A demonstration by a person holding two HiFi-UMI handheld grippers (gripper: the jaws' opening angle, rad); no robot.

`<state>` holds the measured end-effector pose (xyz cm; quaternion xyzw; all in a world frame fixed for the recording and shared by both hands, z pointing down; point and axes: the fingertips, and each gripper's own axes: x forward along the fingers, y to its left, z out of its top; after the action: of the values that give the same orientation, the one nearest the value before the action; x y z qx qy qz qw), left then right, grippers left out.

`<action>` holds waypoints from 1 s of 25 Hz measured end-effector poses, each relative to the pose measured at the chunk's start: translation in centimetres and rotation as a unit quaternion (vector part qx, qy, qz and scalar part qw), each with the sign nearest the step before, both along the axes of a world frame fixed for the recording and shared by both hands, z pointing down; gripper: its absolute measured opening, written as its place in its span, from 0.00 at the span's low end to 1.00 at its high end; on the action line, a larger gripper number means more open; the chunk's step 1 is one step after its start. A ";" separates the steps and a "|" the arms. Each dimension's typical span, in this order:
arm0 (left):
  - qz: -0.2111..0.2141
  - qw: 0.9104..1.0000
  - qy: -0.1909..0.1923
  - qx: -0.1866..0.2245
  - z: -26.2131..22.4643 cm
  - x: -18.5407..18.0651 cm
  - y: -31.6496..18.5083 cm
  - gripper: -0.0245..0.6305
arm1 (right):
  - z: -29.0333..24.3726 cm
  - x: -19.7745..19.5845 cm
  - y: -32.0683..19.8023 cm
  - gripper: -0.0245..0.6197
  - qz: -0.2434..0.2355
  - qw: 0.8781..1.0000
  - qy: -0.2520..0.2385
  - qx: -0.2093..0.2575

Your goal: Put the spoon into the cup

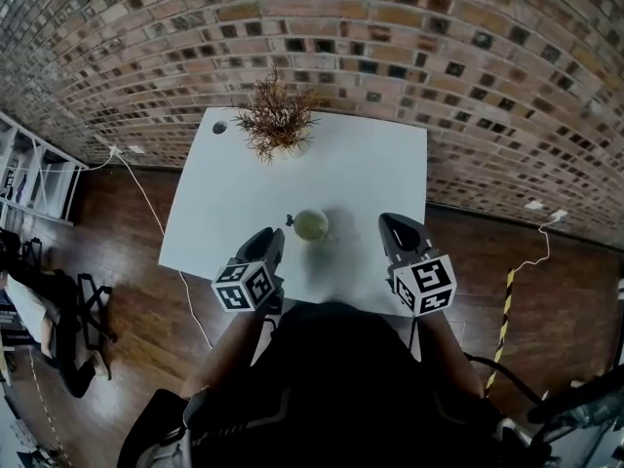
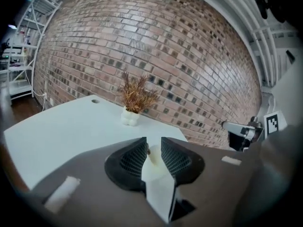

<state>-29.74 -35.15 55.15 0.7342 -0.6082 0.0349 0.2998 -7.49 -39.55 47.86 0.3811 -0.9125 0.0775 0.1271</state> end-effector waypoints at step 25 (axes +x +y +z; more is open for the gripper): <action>0.081 0.986 -0.025 0.142 -13.5 7.1 13.6 0.04 | -6.0 2.0 12.3 0.05 -0.027 0.998 -0.060 0.020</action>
<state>-22.67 -21.60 41.69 0.8151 -0.5527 -0.0097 0.1733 -5.48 -27.28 41.84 0.3539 -0.9296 0.0781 0.0664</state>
